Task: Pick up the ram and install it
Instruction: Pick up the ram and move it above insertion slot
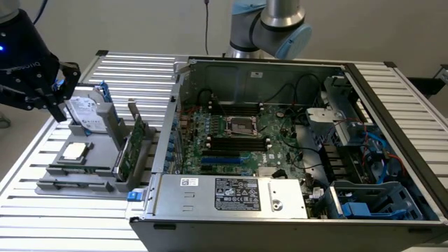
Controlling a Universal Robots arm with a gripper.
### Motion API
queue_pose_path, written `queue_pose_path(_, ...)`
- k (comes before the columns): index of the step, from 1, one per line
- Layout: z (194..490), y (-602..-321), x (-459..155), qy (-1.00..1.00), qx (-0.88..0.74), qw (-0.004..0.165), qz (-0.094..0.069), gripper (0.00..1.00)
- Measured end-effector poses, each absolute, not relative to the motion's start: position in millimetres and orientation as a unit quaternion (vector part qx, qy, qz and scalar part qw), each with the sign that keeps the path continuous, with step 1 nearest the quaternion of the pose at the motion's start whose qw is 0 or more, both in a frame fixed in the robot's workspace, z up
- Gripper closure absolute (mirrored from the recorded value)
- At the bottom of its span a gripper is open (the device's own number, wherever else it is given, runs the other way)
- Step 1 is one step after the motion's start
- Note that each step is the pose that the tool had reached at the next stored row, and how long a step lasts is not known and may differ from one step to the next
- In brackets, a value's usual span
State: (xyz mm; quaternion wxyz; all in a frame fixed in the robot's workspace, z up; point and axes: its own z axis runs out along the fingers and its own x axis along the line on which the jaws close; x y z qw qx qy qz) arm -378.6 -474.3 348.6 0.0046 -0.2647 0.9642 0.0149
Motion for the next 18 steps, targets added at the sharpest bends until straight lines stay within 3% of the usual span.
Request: queue_pose_path(18,345.6,-474.3,-378.6,0.908,-0.418,0.002,0.015,0.89)
